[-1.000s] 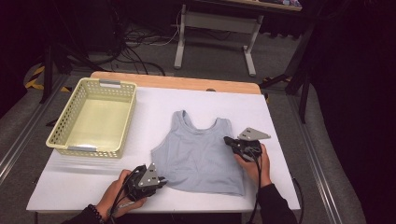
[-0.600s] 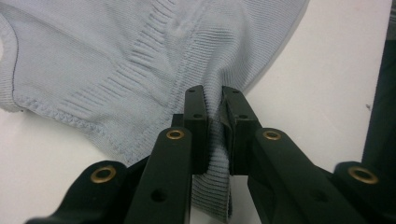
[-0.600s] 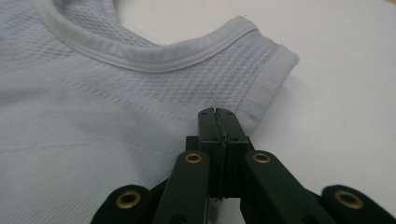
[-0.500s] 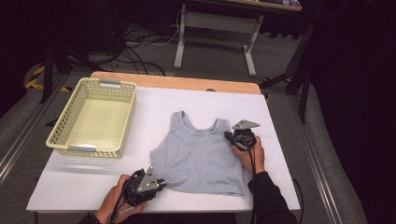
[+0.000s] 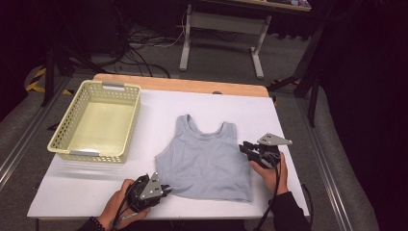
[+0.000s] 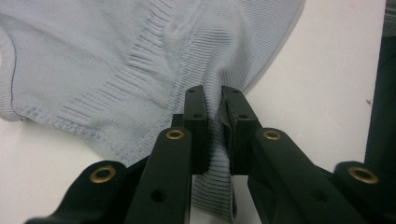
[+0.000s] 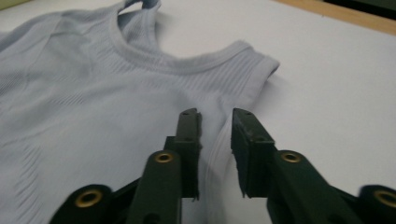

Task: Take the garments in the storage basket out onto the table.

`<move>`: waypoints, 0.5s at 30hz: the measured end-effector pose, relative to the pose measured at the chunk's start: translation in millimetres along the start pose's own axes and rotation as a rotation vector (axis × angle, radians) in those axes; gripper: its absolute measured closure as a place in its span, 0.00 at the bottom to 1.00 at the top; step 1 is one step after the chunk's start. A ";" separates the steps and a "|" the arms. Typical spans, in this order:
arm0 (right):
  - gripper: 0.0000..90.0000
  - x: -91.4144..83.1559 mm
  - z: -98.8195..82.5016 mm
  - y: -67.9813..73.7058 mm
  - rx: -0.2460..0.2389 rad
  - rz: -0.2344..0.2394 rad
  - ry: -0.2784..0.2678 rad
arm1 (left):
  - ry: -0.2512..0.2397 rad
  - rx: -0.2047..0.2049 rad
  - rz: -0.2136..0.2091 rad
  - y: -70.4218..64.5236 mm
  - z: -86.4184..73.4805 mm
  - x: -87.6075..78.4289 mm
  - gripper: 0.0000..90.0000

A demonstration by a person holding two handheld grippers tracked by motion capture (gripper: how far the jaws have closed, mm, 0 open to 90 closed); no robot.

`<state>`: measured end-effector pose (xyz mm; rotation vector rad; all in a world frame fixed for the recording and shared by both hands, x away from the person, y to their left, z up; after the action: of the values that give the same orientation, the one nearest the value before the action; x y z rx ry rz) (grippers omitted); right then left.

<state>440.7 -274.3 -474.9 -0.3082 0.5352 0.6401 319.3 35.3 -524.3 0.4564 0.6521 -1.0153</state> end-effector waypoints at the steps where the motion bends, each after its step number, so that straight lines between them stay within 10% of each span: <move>1: 0.66 -1.4 -5.6 2.5 -0.003 0.000 0.019 | 0.003 -0.001 0.000 0.0 -0.1 0.0 0.91; 8: 0.60 9.4 -33.3 0.7 0.070 0.029 0.131 | -0.004 0.006 0.007 3.4 3.5 4.0 0.91; 15: 0.89 11.7 -31.5 6.4 0.042 0.063 0.137 | -0.013 -0.002 0.030 8.6 11.1 11.1 0.91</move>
<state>432.8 -277.3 -508.0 -0.2980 0.6905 0.6707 334.1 25.3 -523.5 0.4558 0.6331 -0.9885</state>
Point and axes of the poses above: each handheld gripper's, and its own axes: x roughly forward along the jaws, z roughly out of its top, y roughly to its left, the point moved 8 cm from there along x, roughly forward along the jaws, and after that the axes turned 5 degrees about -x, right-handed, at the moved point
